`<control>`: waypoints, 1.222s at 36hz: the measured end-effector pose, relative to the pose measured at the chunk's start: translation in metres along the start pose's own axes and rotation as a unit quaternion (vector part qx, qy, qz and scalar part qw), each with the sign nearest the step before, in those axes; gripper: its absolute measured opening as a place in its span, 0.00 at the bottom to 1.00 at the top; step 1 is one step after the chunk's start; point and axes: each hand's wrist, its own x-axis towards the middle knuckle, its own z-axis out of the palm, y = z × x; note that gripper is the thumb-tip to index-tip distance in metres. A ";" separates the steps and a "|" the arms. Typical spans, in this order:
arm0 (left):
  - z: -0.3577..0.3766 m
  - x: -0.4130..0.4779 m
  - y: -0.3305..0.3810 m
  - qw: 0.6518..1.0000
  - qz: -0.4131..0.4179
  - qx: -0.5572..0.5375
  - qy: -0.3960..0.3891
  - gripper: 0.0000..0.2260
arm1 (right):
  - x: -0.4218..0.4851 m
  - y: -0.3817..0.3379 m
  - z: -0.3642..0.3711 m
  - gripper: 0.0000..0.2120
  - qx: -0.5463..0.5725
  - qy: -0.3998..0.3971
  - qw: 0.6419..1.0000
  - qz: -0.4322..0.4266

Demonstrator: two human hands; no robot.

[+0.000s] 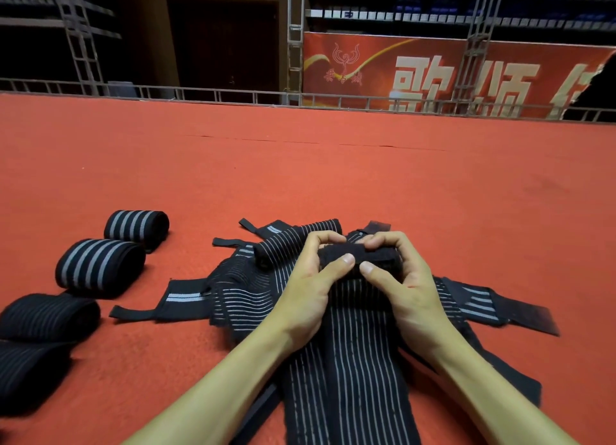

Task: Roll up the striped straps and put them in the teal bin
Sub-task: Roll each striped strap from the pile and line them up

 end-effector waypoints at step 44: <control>-0.002 -0.005 0.005 0.999 0.010 0.046 -0.013 0.09 | 0.000 0.001 -0.008 0.18 -0.058 -0.109 0.991 0.046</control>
